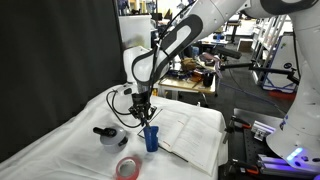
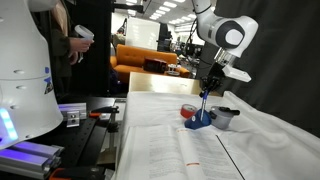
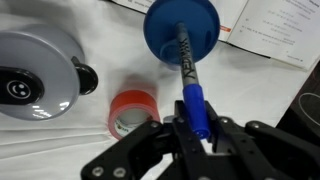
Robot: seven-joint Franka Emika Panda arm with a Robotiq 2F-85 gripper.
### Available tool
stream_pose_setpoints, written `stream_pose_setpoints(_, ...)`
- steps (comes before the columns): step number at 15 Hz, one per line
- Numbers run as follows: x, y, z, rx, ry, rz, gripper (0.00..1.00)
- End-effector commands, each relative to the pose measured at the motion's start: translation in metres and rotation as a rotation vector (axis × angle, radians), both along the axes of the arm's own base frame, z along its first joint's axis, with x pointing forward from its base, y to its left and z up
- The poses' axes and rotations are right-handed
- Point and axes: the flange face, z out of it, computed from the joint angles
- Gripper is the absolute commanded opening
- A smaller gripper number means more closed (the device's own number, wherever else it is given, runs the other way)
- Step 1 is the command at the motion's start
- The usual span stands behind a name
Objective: Take the marker out of the cup and put it on the book
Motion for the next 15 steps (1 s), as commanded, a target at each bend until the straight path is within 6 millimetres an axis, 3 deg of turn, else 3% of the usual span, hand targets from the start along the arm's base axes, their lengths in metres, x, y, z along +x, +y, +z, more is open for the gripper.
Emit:
stream_pose_setpoints(1,0.005,0.0,0.012,-0.011,-0.031,0.027,0.05)
stream_pose_setpoints(15,0.015,0.009,0.028,-0.032,-0.082,0.101,0.05)
